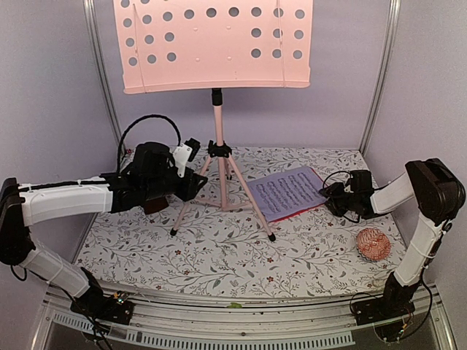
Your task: Set up the instrument practice props
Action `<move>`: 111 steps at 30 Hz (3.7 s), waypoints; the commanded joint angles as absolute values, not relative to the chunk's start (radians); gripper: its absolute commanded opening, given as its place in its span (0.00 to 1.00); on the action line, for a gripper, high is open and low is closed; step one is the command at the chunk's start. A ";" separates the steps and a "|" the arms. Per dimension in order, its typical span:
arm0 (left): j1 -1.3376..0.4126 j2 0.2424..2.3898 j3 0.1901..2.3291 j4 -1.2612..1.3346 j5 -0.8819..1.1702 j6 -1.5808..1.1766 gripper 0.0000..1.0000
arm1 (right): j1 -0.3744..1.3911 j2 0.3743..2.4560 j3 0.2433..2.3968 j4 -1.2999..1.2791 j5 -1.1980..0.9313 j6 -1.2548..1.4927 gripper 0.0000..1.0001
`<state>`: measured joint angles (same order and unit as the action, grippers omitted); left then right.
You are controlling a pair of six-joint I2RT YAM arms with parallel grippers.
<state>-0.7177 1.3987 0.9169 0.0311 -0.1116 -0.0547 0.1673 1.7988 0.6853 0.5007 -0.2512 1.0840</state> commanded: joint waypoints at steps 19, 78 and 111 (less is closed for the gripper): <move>-0.709 1.377 0.913 0.017 -0.083 -0.074 0.52 | 0.161 1.856 0.788 0.475 -0.242 1.039 0.53; -0.709 0.931 0.746 -0.018 -0.077 -0.473 0.56 | 0.371 1.514 0.917 0.232 -0.001 0.632 0.00; -0.721 0.952 1.359 -0.148 -0.142 -0.308 0.50 | 0.884 1.008 1.310 -0.676 -0.450 0.120 0.00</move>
<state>-0.7181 0.8997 1.2980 -0.1272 -0.0875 -0.3538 0.8440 0.9852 1.2030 -0.6434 -0.3180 0.1665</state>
